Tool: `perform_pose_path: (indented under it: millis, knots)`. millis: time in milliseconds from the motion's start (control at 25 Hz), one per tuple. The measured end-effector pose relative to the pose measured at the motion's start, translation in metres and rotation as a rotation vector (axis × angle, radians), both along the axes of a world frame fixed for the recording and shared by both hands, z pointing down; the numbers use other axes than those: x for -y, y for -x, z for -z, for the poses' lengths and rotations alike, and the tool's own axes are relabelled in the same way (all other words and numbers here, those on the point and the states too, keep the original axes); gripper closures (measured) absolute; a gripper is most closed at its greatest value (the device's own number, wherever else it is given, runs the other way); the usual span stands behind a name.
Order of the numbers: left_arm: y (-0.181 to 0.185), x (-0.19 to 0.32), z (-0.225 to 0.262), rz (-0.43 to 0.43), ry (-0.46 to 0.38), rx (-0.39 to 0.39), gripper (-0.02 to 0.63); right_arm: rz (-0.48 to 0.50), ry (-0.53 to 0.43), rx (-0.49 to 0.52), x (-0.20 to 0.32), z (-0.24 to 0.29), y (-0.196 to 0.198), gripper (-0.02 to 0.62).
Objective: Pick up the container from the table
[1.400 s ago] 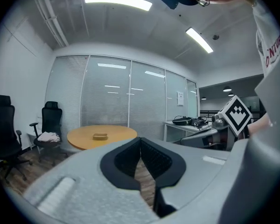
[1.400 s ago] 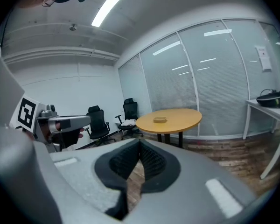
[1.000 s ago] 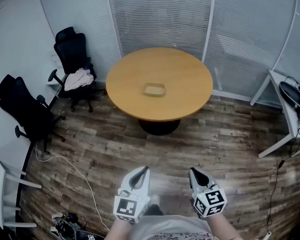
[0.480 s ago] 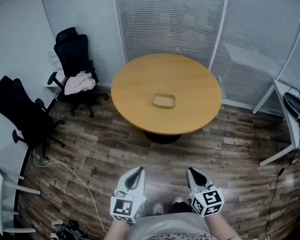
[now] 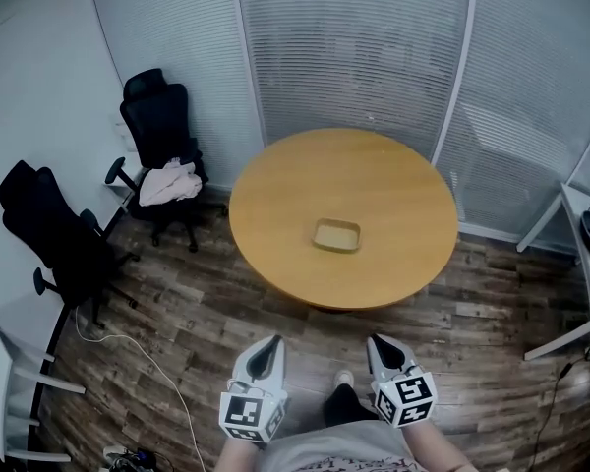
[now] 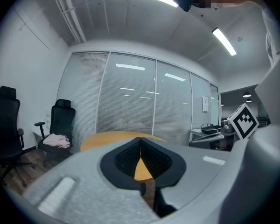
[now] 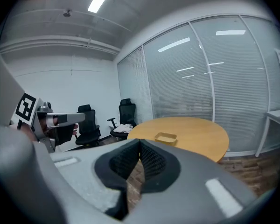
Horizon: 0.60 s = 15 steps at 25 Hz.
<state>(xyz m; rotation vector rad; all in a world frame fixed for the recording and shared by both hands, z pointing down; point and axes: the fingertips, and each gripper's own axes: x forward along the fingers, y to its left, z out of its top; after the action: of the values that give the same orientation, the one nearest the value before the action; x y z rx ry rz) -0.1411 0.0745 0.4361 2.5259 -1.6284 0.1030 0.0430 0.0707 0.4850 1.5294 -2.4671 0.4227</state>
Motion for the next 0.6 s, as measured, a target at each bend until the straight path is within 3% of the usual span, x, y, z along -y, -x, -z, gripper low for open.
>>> perform_pose_path:
  millis: [320,600]
  knots:
    - [-0.048,0.128,0.016,0.017,-0.024,0.008,0.598,0.005,-0.012,0.003,0.134,0.01,-0.054,0.592]
    - [-0.088,0.205,0.007,0.007,-0.004,0.024,0.598,0.027,0.001,-0.021,0.203,0.001,-0.085,0.592]
